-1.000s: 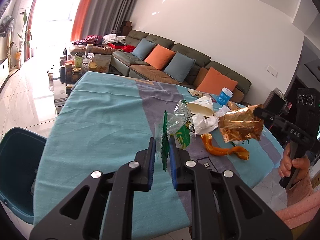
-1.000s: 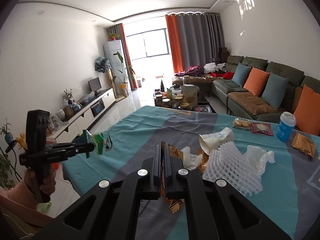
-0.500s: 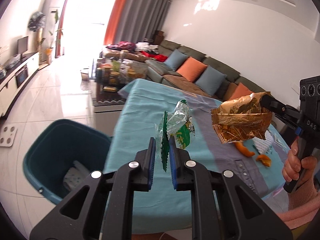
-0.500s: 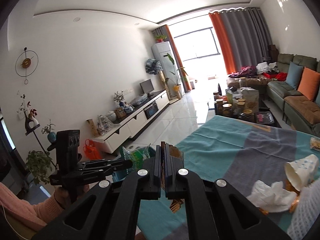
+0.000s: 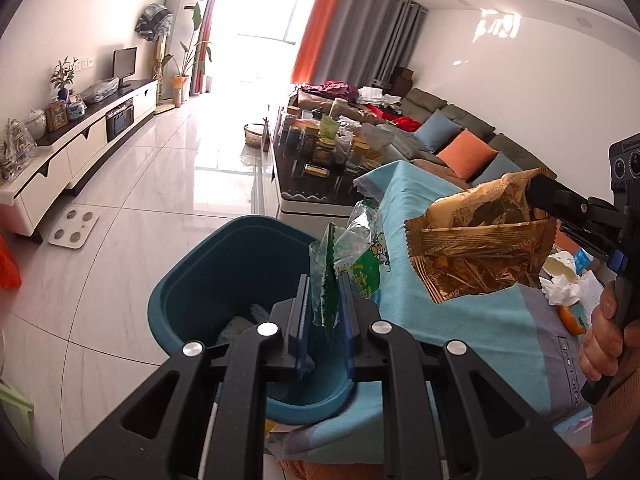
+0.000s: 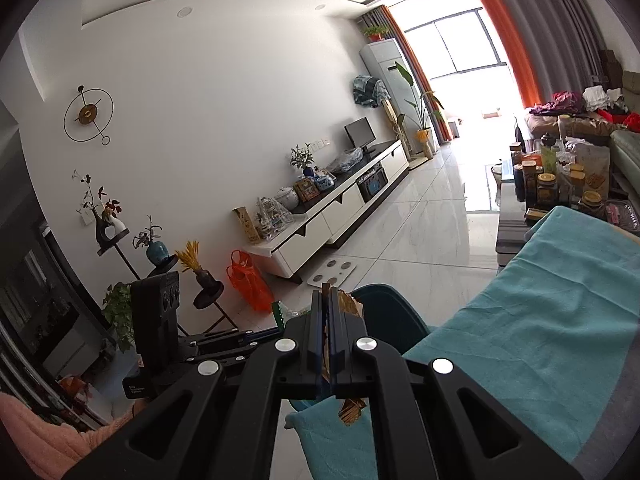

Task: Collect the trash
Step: 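Carry the green wrapper and gold foil bag with both tools over the bin, then open both tools over the teal bin to drop the wrappers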

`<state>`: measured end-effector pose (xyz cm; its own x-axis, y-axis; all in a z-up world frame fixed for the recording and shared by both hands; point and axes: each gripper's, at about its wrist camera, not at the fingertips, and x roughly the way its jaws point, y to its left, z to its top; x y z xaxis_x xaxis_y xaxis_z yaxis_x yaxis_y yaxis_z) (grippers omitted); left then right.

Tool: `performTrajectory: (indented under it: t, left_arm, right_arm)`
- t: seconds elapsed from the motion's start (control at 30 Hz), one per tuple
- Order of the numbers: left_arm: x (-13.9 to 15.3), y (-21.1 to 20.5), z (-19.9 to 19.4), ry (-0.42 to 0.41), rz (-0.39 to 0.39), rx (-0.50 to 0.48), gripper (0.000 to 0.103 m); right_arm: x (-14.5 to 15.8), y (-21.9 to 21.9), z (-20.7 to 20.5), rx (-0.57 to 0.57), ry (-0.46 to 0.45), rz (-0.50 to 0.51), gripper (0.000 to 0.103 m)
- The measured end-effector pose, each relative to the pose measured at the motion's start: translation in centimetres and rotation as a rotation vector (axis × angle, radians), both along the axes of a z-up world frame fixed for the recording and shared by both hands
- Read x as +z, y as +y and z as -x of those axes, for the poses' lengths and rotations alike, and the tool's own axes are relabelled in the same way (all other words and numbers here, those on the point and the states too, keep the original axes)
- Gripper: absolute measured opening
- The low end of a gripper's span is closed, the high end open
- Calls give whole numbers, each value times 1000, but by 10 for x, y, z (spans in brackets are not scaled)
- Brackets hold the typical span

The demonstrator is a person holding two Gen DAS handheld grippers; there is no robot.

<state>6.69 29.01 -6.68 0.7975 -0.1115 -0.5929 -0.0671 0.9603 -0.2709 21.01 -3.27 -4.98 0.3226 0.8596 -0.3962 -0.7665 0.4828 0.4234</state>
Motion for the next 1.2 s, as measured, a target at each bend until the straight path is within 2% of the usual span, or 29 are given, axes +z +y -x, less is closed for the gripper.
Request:
performTrajectory:
  t: [0.2,0.47,0.8,0.9,0.97,1.0,1.2]
  left_arm:
    - [-20,26,-6,58,8,53,14]
    - [-45,39,-21,123,26,87,14]
    - [-62,33,-43,160,34,105,18]
    - [-64,30,-47,164,32,105,25]
    - [-65,26,-49,167,29,107,36]
    - [-65,26,-51,169,27,112,36]
    - [-59,22,-49,147,33,100,37]
  right_arm:
    - [-26,32,-23,35,106,20,2]
    - [-53,63,-42,61,218,61,2]
    - [-69,87,-53,43,279,119,6]
    - [-71,86,-54,30,285,120,7]
    - [-72,83,-56,20,291,123,12]
    - [-73,81,-57,10,297,125,16]
    - [-71,68,-54,-3,294,113,16]
